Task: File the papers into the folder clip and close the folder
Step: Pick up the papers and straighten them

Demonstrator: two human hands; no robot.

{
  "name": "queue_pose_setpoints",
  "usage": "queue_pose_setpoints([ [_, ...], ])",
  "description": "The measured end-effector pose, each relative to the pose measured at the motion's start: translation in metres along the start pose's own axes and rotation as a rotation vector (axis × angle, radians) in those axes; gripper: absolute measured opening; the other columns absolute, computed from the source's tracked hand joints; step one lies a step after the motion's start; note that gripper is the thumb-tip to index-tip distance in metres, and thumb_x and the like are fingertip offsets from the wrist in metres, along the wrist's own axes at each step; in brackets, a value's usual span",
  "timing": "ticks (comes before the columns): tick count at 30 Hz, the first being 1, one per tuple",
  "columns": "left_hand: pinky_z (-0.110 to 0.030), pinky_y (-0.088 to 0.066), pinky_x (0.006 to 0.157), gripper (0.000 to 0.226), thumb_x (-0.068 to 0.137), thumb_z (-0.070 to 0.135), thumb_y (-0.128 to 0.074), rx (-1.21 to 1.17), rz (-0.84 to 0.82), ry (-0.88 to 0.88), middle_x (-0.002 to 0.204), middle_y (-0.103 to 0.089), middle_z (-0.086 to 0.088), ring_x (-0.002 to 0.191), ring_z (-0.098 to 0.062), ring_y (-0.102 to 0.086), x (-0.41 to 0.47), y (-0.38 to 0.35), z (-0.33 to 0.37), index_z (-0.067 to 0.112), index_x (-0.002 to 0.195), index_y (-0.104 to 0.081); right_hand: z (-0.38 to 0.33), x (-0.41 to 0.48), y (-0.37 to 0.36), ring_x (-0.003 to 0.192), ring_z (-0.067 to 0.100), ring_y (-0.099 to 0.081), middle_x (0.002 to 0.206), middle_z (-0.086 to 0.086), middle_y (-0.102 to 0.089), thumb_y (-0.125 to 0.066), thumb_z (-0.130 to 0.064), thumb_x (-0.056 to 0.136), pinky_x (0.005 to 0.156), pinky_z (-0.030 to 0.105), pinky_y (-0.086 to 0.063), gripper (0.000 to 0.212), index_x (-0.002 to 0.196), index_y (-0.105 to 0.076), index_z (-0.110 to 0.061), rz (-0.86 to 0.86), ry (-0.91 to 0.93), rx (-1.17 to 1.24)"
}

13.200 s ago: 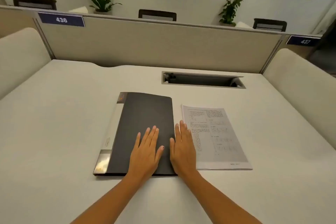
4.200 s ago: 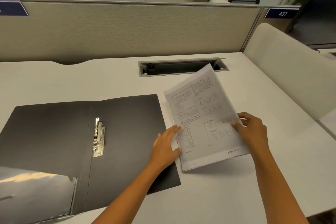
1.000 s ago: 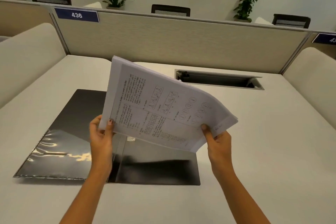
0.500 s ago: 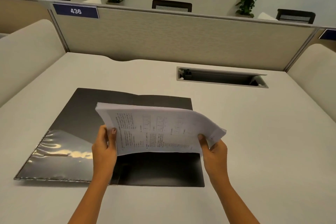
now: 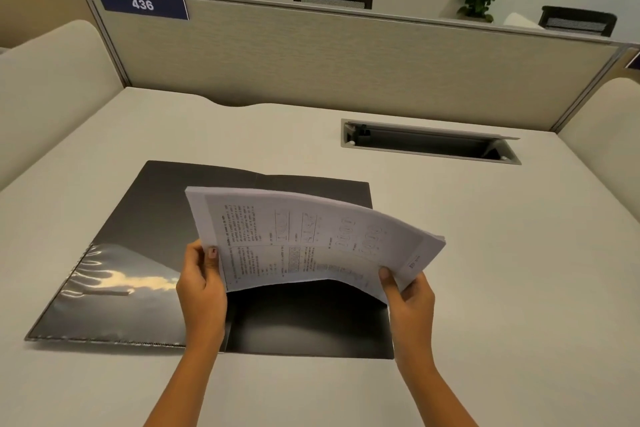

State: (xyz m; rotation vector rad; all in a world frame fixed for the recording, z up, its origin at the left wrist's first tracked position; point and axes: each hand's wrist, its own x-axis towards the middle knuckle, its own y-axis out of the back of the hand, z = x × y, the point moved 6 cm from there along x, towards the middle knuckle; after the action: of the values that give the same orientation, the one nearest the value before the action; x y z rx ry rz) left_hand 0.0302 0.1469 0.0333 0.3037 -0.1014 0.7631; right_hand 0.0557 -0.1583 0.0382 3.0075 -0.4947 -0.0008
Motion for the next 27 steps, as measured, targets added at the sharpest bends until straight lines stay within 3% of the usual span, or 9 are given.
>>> queue_pose_setpoints([
  [3,-0.015,-0.044,0.062,0.013,0.096,0.034,-0.037,0.000,0.007,0.016,0.093,-0.055,0.019,0.084,-0.009,-0.055,-0.005,-0.002,-0.002,0.028,0.102,-0.047,0.004,0.000,-0.001,0.101,0.018,-0.060,0.111,-0.009,-0.064,-0.059,-0.021,0.088,0.087,0.037,-0.053,0.033,0.120,-0.055,-0.026,-0.014,-0.011,0.015],
  [8,-0.014,-0.043,0.062,0.016,0.094,0.040,-0.036,0.009,0.049,-0.004,0.095,-0.055,0.018,0.084,-0.010,-0.056,-0.006,0.002,-0.002,0.031,0.103,-0.047,0.006,0.002,0.001,0.101,0.016,-0.062,0.109,-0.014,-0.065,-0.056,-0.019,0.091,0.070,0.015,-0.055,0.029,0.117,-0.055,-0.032,-0.023,0.006,0.040],
  [14,-0.019,-0.051,0.067,0.019,0.092,0.039,-0.040,0.001,-0.028,0.037,0.101,-0.058,0.006,0.090,-0.014,-0.057,-0.006,-0.005,-0.012,0.024,0.100,-0.048,0.007,0.005,-0.001,0.102,0.016,-0.062,0.110,-0.015,-0.065,-0.053,-0.019,0.093,0.077,0.021,-0.056,0.027,0.111,-0.055,-0.038,-0.049,0.031,0.020],
  [16,-0.025,-0.056,0.070,0.022,0.092,0.039,-0.045,-0.040,-0.020,0.025,0.104,-0.062,0.001,0.094,-0.016,-0.061,-0.003,-0.002,-0.006,0.020,0.099,-0.052,0.001,0.008,-0.001,0.102,0.016,-0.062,0.107,-0.016,-0.064,-0.054,-0.022,0.092,0.074,0.020,-0.057,0.022,0.105,-0.054,-0.040,-0.053,0.066,0.004],
  [18,-0.034,-0.059,0.074,0.024,0.090,0.039,-0.049,-0.065,0.002,0.014,0.106,-0.065,-0.002,0.095,-0.018,-0.063,0.003,0.003,0.004,0.019,0.102,-0.056,-0.011,0.012,0.000,0.106,0.013,-0.060,0.114,-0.019,-0.060,-0.058,-0.026,0.089,0.080,0.023,-0.057,0.027,0.109,-0.049,-0.043,-0.018,0.115,-0.045],
  [21,-0.041,-0.058,0.076,0.031,0.088,0.042,-0.052,-0.068,0.019,-0.047,0.106,-0.066,-0.003,0.092,-0.021,-0.064,0.013,0.011,0.026,0.017,0.106,-0.060,-0.031,0.023,0.003,0.129,0.009,-0.043,0.144,-0.013,-0.039,-0.068,-0.022,0.083,0.101,0.028,-0.039,0.067,0.136,-0.029,-0.036,0.101,0.178,-0.134],
  [23,-0.040,-0.058,0.076,0.035,0.088,0.045,-0.052,-0.051,0.024,-0.131,0.106,-0.067,-0.005,0.090,-0.022,-0.065,0.020,0.017,0.045,0.017,0.108,-0.061,-0.049,0.029,0.002,0.140,0.011,-0.027,0.154,-0.008,-0.022,-0.071,-0.022,0.080,0.108,0.028,-0.028,0.085,0.144,-0.017,-0.030,0.144,0.247,-0.190],
  [27,-0.032,-0.059,0.076,0.036,0.090,0.044,-0.051,0.008,-0.001,-0.390,0.106,-0.066,-0.004,0.087,-0.021,-0.065,0.034,0.030,0.094,0.015,0.108,-0.063,-0.096,0.036,-0.011,0.144,0.008,-0.016,0.158,-0.004,-0.013,-0.069,-0.026,0.081,0.114,0.012,-0.013,0.086,0.147,-0.015,-0.019,0.059,0.518,-0.265],
])
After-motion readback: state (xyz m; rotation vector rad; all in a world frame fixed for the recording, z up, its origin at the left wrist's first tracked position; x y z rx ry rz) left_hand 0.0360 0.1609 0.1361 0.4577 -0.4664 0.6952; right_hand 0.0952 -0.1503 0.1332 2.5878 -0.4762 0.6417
